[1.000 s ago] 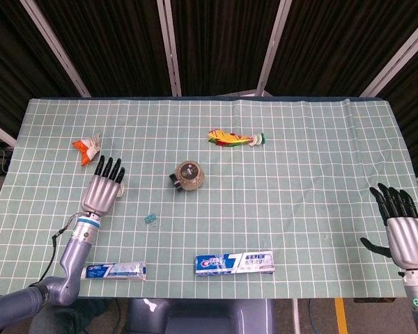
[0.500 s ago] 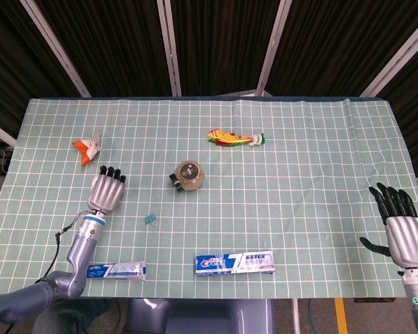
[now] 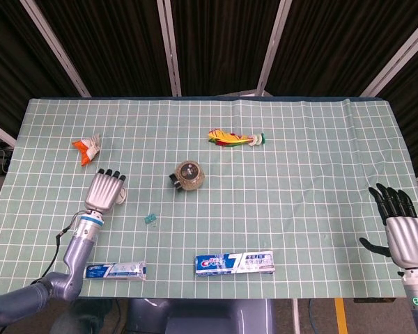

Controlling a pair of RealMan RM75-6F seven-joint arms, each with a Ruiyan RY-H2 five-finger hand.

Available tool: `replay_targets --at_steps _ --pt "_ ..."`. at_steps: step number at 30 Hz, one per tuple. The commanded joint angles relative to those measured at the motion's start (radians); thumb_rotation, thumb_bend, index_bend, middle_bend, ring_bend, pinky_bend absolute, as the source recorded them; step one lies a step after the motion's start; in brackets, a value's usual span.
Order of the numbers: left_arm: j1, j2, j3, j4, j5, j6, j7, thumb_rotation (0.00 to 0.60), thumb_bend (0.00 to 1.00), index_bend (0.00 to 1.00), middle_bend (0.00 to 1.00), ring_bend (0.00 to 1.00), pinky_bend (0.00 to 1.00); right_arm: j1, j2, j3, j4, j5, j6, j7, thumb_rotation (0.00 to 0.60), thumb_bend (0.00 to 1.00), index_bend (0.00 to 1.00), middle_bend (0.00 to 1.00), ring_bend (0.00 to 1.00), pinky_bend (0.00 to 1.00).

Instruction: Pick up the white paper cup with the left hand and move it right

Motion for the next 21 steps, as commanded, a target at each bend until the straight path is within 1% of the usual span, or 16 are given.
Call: replay_targets --at_steps 1,2,3,4,5,6,8,14,18,21 --pt "0.057 0.116 -0.041 -0.161 0.065 0.025 -0.495 0.6 0.0 0.55 0.43 0.39 0.45 0.0 0.001 -0.002 -0.003 -0.005 0.003 -0.002 0.6 0.0 0.0 0.0 0.0 0.0" --pt "0.063 0.126 -0.043 -0.169 0.076 0.026 -0.571 0.6 0.0 0.55 0.42 0.39 0.45 -0.001 0.001 -0.002 -0.004 -0.007 0.004 -0.002 0.6 0.0 0.0 0.0 0.0 0.0" --pt "0.077 0.144 -0.047 -0.187 0.093 0.023 -0.743 0.6 0.0 0.55 0.42 0.39 0.44 0.0 0.001 -0.003 -0.005 -0.01 0.005 -0.004 0.6 0.0 0.0 0.0 0.0 0.0" --pt "0.093 0.155 -0.052 -0.218 0.085 0.002 -0.92 0.6 0.0 0.55 0.42 0.39 0.44 0.001 -0.001 -0.003 -0.007 -0.01 0.003 -0.007 0.6 0.0 0.0 0.0 0.0 0.0" --pt "0.096 0.176 -0.038 -0.215 0.111 -0.03 -1.072 0.6 0.0 0.55 0.42 0.39 0.44 0.002 -0.003 -0.003 -0.008 -0.01 0.0 -0.013 0.6 0.0 0.0 0.0 0.0 0.0" --pt "0.093 0.183 -0.027 -0.198 0.136 -0.041 -1.137 0.6 0.0 0.55 0.42 0.39 0.44 0.004 -0.005 -0.003 -0.008 -0.009 -0.001 -0.018 0.6 0.0 0.0 0.0 0.0 0.0" --pt "0.087 0.18 -0.008 -0.164 0.166 -0.057 -1.221 0.6 0.0 0.55 0.42 0.39 0.44 0.005 -0.008 -0.003 -0.008 -0.006 -0.004 -0.025 0.6 0.0 0.0 0.0 0.0 0.0" --pt "0.063 0.143 0.045 -0.094 0.206 -0.125 -1.389 0.6 0.0 0.54 0.42 0.39 0.44 0.006 -0.011 -0.001 -0.002 0.004 -0.01 -0.031 0.6 0.0 0.0 0.0 0.0 0.0" --pt "0.051 0.124 0.061 -0.065 0.232 -0.127 -1.444 0.6 0.0 0.54 0.42 0.38 0.44 0.006 -0.01 0.001 0.002 0.009 -0.011 -0.026 0.6 0.0 0.0 0.0 0.0 0.0" --pt "0.045 0.114 0.07 -0.051 0.244 -0.121 -1.447 0.6 0.0 0.54 0.41 0.38 0.44 0.006 -0.009 0.002 0.005 0.01 -0.011 -0.022 0.6 0.0 0.0 0.0 0.0 0.0"
